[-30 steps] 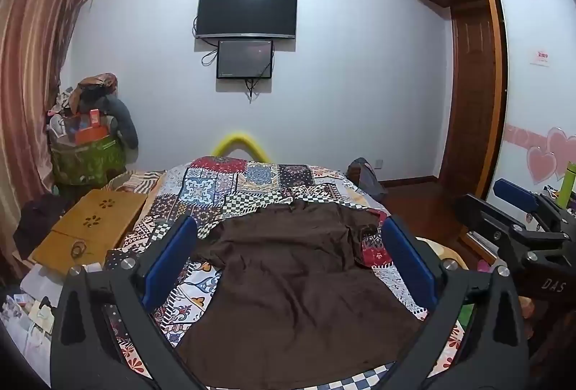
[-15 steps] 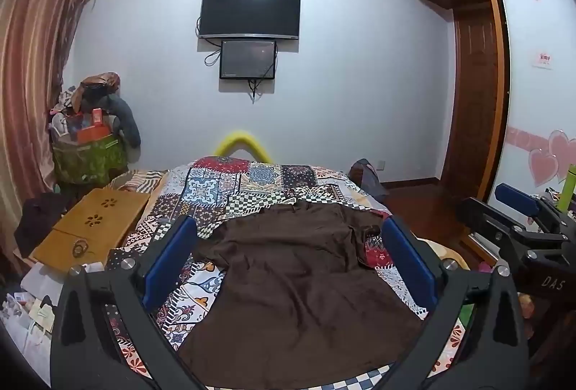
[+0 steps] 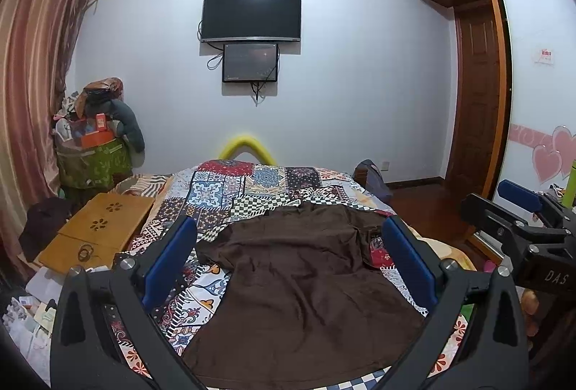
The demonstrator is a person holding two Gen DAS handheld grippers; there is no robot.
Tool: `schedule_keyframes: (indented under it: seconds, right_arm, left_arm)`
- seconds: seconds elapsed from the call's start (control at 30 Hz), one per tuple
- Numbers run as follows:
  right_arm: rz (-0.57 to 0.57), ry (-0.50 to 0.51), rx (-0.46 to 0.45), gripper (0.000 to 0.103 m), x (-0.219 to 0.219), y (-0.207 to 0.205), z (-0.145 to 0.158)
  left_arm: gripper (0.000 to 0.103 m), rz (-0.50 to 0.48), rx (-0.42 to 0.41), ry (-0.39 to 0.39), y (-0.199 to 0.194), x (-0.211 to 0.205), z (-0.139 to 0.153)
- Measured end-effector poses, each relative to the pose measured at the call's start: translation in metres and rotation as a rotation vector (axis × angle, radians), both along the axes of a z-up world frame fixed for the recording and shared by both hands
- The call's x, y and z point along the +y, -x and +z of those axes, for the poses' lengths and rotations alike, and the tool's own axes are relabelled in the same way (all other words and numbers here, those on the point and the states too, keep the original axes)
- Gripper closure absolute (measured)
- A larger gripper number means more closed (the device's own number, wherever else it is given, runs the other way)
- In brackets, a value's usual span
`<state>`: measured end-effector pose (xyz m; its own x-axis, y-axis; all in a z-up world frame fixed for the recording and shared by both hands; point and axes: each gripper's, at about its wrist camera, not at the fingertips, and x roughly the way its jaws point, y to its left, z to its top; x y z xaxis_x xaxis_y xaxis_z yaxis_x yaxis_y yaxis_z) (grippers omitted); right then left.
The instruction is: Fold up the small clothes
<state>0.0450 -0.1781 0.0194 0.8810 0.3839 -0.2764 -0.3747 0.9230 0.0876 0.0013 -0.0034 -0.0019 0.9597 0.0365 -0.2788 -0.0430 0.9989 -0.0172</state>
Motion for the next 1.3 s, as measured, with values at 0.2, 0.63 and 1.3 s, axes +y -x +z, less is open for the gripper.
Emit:
schedule_keyframes:
  seconds: [0.2,0.63,1.3]
  right_arm:
    - [-0.001,0.001,-0.002,0.0,0.0006,0.0007,0.0007]
    - [0.001,0.001,-0.002,0.0,0.0023,0.0012,0.0007]
    - [0.001,0.002,0.0,0.0,0.0037,0.0014,0.0]
  left_arm:
    - [0.0,0.001,0.0,0.005,-0.0001,0.0026,-0.0002]
    - [0.0,0.004,-0.002,0.005,0.0005,0.0046,-0.0002]
    - [0.0,0.008,0.002,0.001,-0.001,0.0059,-0.0006]
